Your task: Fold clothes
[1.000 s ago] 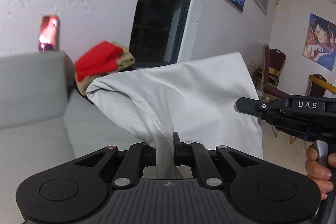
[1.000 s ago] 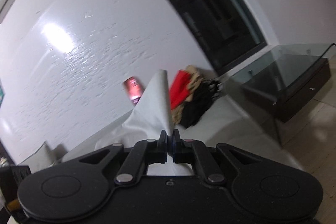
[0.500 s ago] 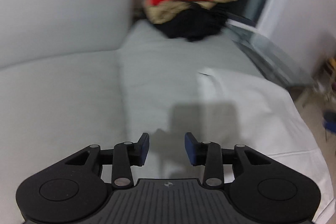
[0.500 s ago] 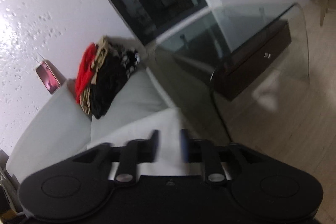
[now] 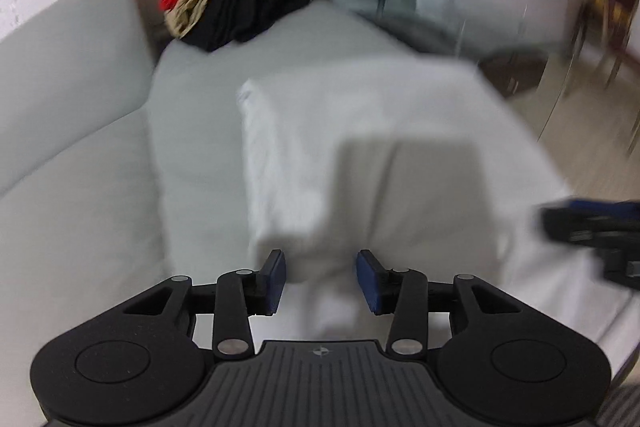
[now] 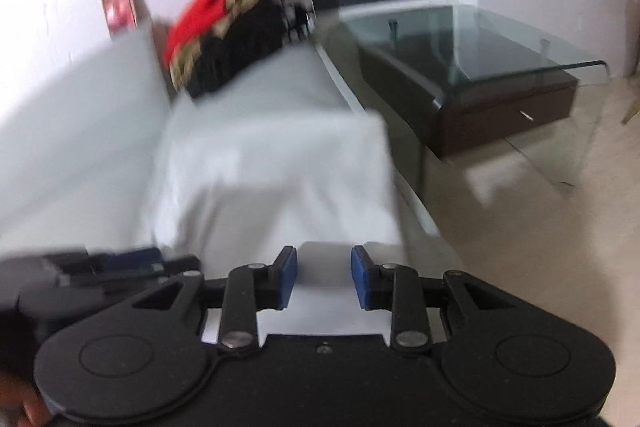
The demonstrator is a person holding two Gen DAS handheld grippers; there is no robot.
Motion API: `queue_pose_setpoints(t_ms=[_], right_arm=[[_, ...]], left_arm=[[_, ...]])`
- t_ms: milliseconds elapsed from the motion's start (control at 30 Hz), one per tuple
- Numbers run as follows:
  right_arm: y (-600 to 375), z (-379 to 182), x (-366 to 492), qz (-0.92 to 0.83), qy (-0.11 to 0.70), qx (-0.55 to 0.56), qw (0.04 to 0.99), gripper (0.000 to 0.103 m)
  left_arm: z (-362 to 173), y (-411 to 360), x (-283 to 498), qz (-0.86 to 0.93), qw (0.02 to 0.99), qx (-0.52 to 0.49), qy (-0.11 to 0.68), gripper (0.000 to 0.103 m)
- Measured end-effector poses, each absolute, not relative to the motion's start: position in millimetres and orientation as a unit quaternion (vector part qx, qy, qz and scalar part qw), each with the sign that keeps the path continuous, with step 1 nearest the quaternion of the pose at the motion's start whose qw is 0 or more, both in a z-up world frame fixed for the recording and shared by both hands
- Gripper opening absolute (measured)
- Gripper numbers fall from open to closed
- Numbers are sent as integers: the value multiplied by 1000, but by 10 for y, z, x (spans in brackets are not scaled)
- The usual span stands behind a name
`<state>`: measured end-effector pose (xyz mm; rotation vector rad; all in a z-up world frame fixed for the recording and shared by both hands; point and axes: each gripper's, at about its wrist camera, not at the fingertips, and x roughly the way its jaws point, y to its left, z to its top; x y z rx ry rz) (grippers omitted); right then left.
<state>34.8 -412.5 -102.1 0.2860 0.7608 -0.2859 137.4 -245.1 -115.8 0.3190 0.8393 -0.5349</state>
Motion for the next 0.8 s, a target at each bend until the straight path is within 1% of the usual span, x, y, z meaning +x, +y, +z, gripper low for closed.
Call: queue_pose_setpoints(t_ms=[33,67,100,167,267,333,400,467,533,600,667,733,767,800], right_arm=[[-4120,-1030,239,-142,377,132,906,27],[-4117,-1024,130,-148,385,125,902,27],[-4111,-985,26,-156,389,125,899,27],[-4081,-874,-169,-159,384,141,899,28],[-3917,-771,-272,-145,363,136,910,28],[-3850,-821,-187,-132,370,144,908,28],[-3845,-928,-134,-136,394,162,894,27],[-3832,-897,-215,-138,407,169,887,21],[-3819,-865,-297,-140,420,175,879,21],[-3806,-834,-378,-141,433,181,872,23],[-3771,-717,-476,-139,428,186,873,25],[-3696,-545,-590,-130,412,191,881,38],[-3671,-457,-634,-124,407,193,884,44],[-3643,-382,-668,-119,403,194,886,47]], left_arm=[[-1138,-2382,1312,-251,863,164,405,41],[-1101,-2307,1252,-244,861,169,413,41],[-1046,-2243,1188,-245,863,163,411,36],[-938,-2176,1033,-261,868,147,397,36],[-860,-2278,826,-303,866,138,372,42],[-992,-2447,827,-311,848,164,397,43],[-1189,-2520,846,-281,828,191,445,44],[-1142,-2436,744,-279,828,201,443,44],[-1057,-2339,642,-270,831,206,441,43],[-917,-2225,521,-259,840,201,432,43],[-738,-2115,377,-260,850,183,419,44],[-540,-2017,272,-269,859,162,405,58],[-449,-1972,212,-272,863,156,397,60],[-359,-1929,153,-275,866,150,389,64]])
